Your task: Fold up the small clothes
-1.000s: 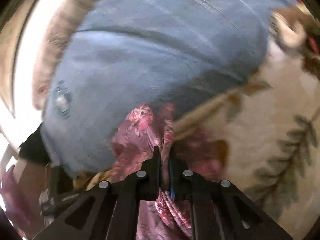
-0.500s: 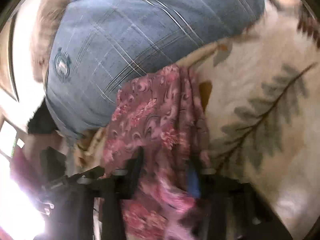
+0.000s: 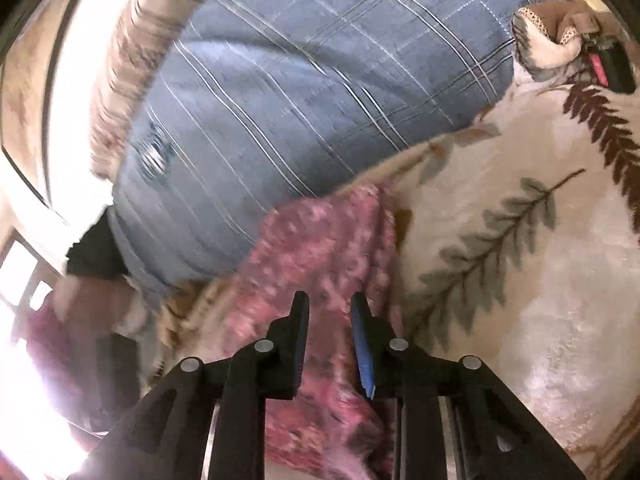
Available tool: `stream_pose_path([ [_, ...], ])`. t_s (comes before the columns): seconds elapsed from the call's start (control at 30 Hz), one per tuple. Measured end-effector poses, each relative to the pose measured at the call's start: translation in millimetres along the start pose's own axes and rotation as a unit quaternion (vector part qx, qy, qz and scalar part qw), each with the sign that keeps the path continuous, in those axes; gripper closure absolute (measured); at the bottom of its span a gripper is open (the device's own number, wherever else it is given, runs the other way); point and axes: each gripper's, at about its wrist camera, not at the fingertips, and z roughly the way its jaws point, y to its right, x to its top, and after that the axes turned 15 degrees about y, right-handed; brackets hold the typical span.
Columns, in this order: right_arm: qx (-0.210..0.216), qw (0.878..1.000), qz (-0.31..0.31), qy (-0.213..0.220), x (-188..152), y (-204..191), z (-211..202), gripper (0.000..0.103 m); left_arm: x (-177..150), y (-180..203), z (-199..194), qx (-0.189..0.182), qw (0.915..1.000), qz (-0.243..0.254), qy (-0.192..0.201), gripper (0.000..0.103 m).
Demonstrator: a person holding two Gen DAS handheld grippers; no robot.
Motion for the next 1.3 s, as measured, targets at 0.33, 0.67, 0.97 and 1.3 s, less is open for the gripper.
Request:
stream_pose_path([
  [0.33, -0.049, 0.997, 0.022, 0.059, 23.8, 6.9, 19.7, 0.062, 52.6, -9.1, -25.0, -0.048, 0.9966, -0.023, 0.063, 0.039],
  [0.67, -0.125, 0.99, -0.052, -0.038, 65.2, 1.1, 144.5, 0.092, 109.1, -3.3, 58.7, 0.059, 0.9961, -0.001, 0.065, 0.039],
  [0.97, -0.138, 0.988, -0.07, -0.017, 66.9, 4.8, 124.4, 0.079, 93.0, -11.2, 46.0, 0.055, 0.9952, 0.002, 0.081, 0.034],
  [1.3, -0.137, 0.983, -0.108, -0.053, 30.1, 1.0, 110.4, 0.081, 82.5, -16.1, 43.1, 0.092, 0.9931, 0.011, 0.071, 0.032],
])
